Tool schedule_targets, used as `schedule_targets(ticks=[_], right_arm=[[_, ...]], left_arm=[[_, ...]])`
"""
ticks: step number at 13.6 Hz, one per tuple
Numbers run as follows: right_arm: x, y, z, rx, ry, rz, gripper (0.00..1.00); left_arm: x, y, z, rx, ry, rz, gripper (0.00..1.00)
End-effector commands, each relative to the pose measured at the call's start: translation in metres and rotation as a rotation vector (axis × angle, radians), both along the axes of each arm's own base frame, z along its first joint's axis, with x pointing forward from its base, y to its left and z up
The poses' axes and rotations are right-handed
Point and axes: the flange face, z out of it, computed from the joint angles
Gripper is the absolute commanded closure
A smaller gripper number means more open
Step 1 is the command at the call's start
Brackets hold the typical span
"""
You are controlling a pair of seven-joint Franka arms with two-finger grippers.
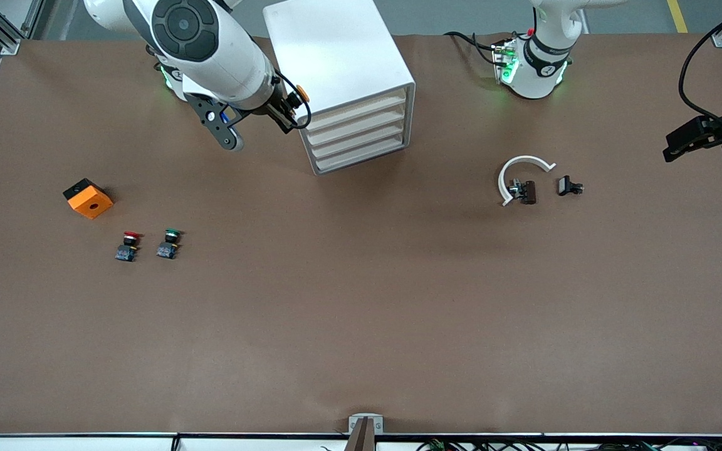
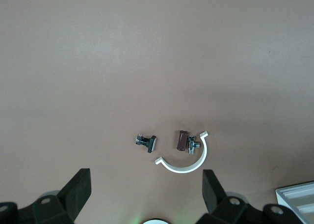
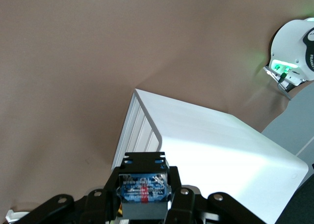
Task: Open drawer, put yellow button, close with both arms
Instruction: 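Hold the button by the cabinet while the left gripper reaches the drawer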
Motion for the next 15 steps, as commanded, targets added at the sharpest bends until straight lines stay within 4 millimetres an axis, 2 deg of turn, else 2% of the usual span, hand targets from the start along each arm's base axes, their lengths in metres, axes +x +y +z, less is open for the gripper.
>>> schedule_targets(ticks=[1, 6, 8, 11, 15], right_arm=[[0.012, -0.008, 0.007, 0.042, 0.014, -0.054, 0.76], [0.038, -0.041, 0.023, 0.126, 0.027, -0.127, 0.76], [0.041, -0.045, 0.028, 0.133, 0.016, -0.132, 0.76], [0.041, -0.045, 0.029, 0.134, 0.015, -0.133, 0.76], [0.042, -0.045, 0.029, 0.136, 0.012, -0.133, 0.76]], left_arm=[[0.001, 0.0, 0.002, 0.006, 0.005, -0.007, 0.0], [0.008, -0.01, -0.012, 0.007, 0.031, -0.027, 0.0], [0.01, -0.016, -0.019, 0.006, 0.048, -0.039, 0.0], [0.017, -0.038, -0.032, 0.006, 0.068, -0.068, 0.0], [0.033, -0.048, -0.061, -0.042, 0.1, -0.078, 0.0]])
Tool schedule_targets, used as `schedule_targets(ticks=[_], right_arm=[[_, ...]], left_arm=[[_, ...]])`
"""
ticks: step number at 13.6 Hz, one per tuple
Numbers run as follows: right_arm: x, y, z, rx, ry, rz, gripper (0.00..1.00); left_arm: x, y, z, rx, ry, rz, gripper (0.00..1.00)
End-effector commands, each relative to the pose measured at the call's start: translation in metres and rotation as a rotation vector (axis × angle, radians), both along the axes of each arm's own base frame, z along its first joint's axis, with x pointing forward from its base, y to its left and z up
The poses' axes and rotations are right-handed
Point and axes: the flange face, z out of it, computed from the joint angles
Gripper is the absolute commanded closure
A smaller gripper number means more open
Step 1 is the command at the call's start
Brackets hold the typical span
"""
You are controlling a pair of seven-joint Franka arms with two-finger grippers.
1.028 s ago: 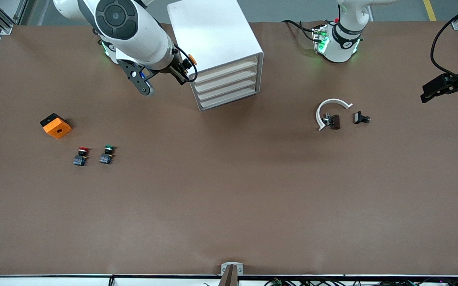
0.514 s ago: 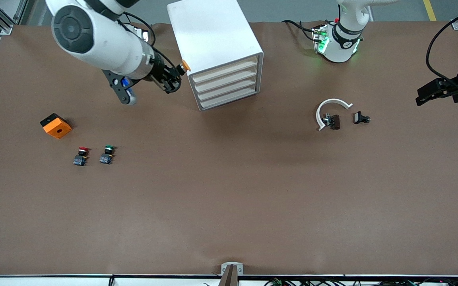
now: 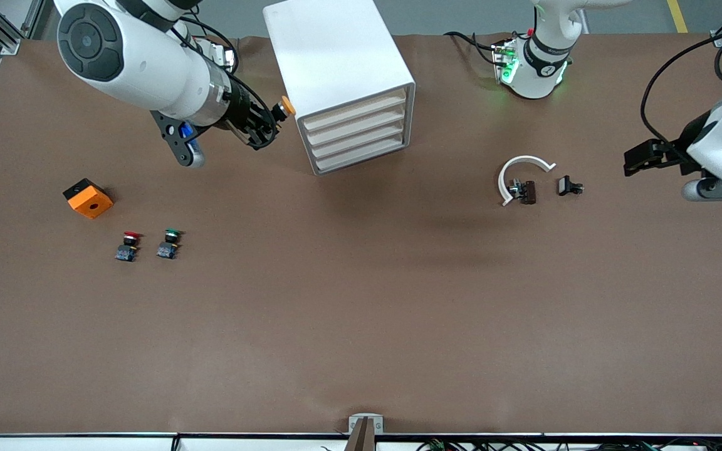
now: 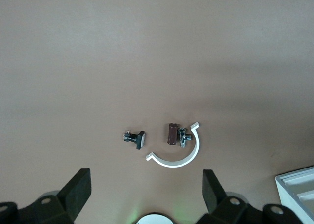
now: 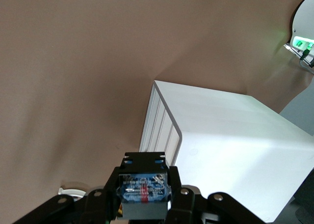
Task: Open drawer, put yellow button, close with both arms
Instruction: 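Hold the button by the cabinet while the left gripper reaches the drawer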
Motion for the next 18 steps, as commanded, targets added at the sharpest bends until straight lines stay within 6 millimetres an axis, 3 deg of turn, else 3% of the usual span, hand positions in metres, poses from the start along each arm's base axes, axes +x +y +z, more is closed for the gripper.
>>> schedule_targets(ticks=[1, 5, 9, 12, 18], right_arm=[[0.002, 0.002, 0.006, 0.02, 0.004, 0.0, 0.76], [0.002, 0.002, 0.01, 0.024, -0.005, -0.001, 0.76], [0.003, 0.002, 0.012, 0.028, -0.012, -0.002, 0.76], [0.003, 0.002, 0.014, 0.029, -0.015, -0.001, 0.76], [0.006, -0.003, 0.017, 0.034, -0.023, -0.008, 0.76]], left_arm=[[0.012, -0.004, -0.011, -0.039, 0.0, 0.004, 0.0], [0.014, -0.022, -0.013, -0.042, -0.007, -0.011, 0.0], [0.009, -0.068, -0.02, -0.075, 0.013, -0.086, 0.0], [0.005, -0.115, -0.041, -0.154, 0.09, 0.056, 0.0], [-0.014, -0.234, -0.116, -0.131, 0.308, 0.348, 0.0]])
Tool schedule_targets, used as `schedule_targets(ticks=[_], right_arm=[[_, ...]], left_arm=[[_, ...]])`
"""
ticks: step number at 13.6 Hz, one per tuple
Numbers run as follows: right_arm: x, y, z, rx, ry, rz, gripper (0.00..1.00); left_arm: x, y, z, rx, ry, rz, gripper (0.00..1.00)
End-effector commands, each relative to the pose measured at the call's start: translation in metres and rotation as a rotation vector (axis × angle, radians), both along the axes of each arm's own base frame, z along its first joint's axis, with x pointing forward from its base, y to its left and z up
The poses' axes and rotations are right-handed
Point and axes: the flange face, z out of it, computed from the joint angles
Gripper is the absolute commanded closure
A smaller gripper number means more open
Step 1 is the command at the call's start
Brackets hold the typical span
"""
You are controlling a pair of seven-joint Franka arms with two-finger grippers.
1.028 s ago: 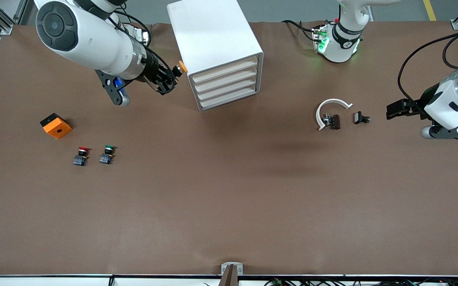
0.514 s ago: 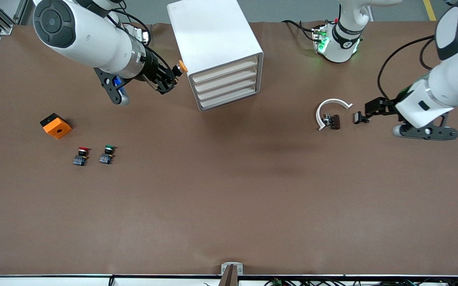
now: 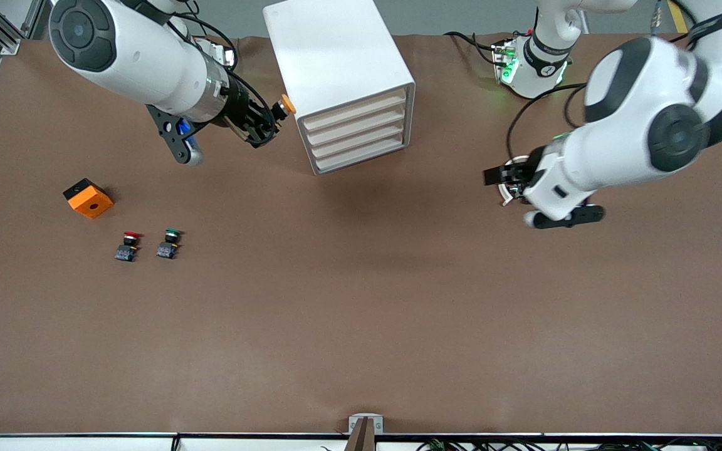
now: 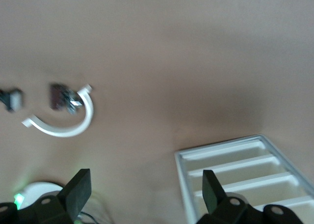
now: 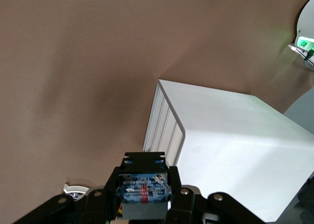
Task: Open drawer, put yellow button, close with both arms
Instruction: 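Hold the button by the cabinet while the left gripper reaches the drawer, then grasp the drawer handle of the white cabinet with the left gripper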
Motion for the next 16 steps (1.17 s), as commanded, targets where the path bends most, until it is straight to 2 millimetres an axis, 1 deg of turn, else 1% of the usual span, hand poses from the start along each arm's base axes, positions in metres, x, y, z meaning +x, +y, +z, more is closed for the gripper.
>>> schedule_targets(ticks=[1, 4, 6, 8, 9, 10, 12, 14, 15, 16], right_arm=[[0.006, -0.003, 0.008, 0.024, -0.003, -0.008, 0.76], [0.007, -0.004, 0.007, 0.026, -0.006, -0.01, 0.76], [0.008, -0.006, 0.007, 0.03, -0.01, -0.003, 0.76], [0.011, -0.011, 0.007, 0.035, -0.012, 0.001, 0.76], [0.011, -0.011, 0.007, 0.036, -0.013, 0.0, 0.76], [0.011, -0.011, 0.007, 0.036, -0.013, 0.0, 0.76], [0.011, -0.011, 0.007, 0.036, -0.013, 0.001, 0.76], [0.012, -0.011, 0.006, 0.035, -0.012, 0.0, 0.76], [0.012, -0.011, 0.006, 0.035, -0.012, 0.0, 0.76], [0.012, -0.011, 0.006, 0.035, -0.012, 0.0, 0.76]], left_arm=[[-0.007, -0.045, -0.03, 0.035, 0.115, 0.168, 0.0], [-0.016, -0.087, -0.058, 0.054, 0.258, 0.385, 0.0], [-0.015, -0.106, -0.076, 0.067, 0.38, 0.575, 0.0], [-0.017, -0.13, -0.101, 0.11, 0.515, 0.756, 0.0], [-0.014, -0.136, -0.118, 0.154, 0.613, 0.894, 0.0], [-0.013, -0.139, -0.13, 0.206, 0.688, 0.99, 0.0], [-0.013, -0.133, -0.15, 0.325, 0.792, 1.121, 0.0], [-0.024, -0.139, -0.172, 0.426, 0.853, 1.131, 0.0], [-0.036, -0.14, -0.188, 0.502, 0.906, 1.077, 0.0], [-0.042, -0.143, -0.202, 0.55, 0.983, 1.043, 0.0]])
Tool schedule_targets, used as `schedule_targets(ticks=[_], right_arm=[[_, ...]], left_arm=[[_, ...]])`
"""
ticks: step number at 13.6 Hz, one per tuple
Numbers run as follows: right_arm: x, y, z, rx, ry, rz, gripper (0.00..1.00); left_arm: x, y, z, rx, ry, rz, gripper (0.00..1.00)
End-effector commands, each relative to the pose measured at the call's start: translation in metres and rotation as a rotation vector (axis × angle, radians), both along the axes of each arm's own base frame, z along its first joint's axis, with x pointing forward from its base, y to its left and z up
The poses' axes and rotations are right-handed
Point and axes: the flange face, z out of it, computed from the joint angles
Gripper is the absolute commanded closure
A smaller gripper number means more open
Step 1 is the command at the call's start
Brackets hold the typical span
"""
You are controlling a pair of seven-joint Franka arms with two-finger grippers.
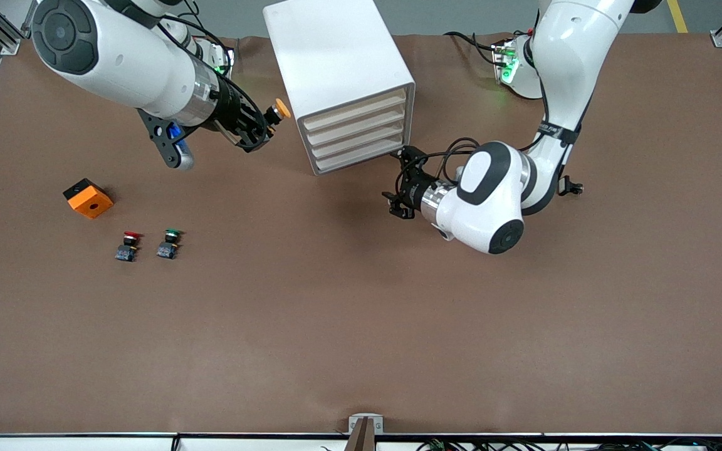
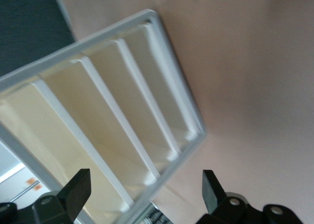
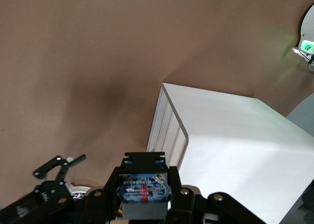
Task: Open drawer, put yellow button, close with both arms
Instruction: 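Grasp the drawer handle of the white cabinet with the left gripper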
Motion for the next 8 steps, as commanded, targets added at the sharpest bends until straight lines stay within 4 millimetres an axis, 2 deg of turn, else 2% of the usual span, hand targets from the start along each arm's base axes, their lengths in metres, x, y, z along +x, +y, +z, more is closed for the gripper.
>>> schedule_targets(ticks=[1, 3, 5, 8], right_arm=[[0.004, -0.001, 0.004, 0.025, 0.001, 0.004, 0.76], [0.004, -0.001, 0.004, 0.025, 0.001, 0.004, 0.76], [0.004, -0.001, 0.004, 0.025, 0.001, 0.003, 0.76], [0.005, -0.001, 0.004, 0.026, 0.0, 0.003, 0.76]], left_arm=[[-0.012, -0.004, -0.024, -0.021, 0.184, -0.01, 0.0], [-0.009, -0.002, -0.031, -0.052, 0.232, 0.021, 0.0], [0.002, 0.009, -0.037, -0.087, 0.277, 0.086, 0.0], [-0.005, 0.0, -0.03, -0.004, 0.347, 0.097, 0.0]])
